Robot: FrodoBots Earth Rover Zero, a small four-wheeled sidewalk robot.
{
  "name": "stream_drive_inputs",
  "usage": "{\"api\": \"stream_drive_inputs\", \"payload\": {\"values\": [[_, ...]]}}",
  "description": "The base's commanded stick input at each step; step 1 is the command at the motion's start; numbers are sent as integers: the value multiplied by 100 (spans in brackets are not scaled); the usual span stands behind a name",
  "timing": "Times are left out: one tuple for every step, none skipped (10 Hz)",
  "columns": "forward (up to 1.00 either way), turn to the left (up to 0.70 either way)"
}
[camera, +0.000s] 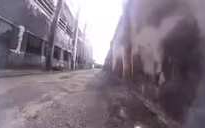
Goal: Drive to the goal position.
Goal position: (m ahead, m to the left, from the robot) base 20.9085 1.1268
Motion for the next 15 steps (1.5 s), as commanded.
{"api": "stream_drive_inputs", "payload": {"values": [[70,0],[70,0],[70,0],[70,0],[70,0],[70,0],[70,0],[70,0],[70,0],[70,0],[70,0],[70,0],[70,0],[70,0],[70,0]]}}
